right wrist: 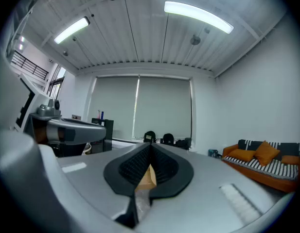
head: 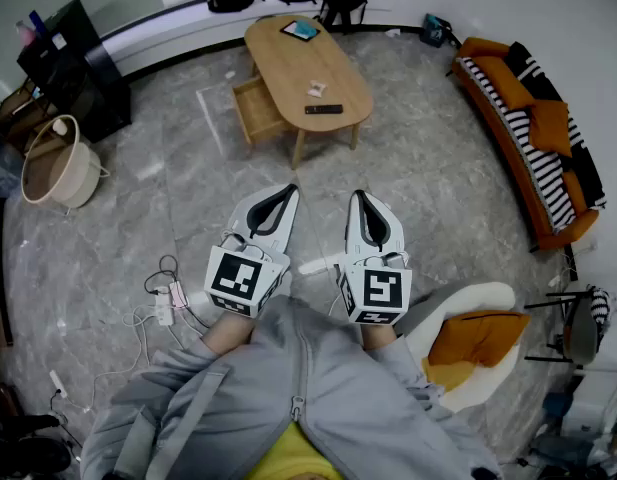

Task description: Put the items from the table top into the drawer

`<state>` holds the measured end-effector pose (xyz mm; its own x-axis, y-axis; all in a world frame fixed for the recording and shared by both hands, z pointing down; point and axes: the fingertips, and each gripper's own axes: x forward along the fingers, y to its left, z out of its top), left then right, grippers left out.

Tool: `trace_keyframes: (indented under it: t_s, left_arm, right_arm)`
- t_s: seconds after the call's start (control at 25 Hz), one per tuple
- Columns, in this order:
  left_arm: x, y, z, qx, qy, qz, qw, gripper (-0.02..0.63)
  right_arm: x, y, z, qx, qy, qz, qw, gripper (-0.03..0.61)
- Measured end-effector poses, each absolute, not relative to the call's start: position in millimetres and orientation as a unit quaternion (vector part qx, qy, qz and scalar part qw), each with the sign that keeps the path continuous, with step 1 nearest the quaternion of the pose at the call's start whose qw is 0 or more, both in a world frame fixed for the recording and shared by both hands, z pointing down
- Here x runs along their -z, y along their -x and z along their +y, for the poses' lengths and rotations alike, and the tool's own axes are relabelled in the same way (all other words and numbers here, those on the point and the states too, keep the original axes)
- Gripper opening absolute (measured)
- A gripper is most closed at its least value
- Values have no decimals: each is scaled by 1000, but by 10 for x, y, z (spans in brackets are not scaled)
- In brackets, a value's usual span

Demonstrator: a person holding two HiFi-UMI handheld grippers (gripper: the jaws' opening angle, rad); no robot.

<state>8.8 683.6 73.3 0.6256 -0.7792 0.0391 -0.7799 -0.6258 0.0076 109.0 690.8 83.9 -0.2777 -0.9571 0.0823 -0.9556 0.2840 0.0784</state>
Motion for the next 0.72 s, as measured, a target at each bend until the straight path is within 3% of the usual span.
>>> trace_keyframes:
  t_s: [0.72]
  left_arm:
    - [-985, 161, 4226, 0, -917, -400, 3, 3]
  right_arm:
    - [-1173, -865, 4316, -5, -605, -791, 86, 0]
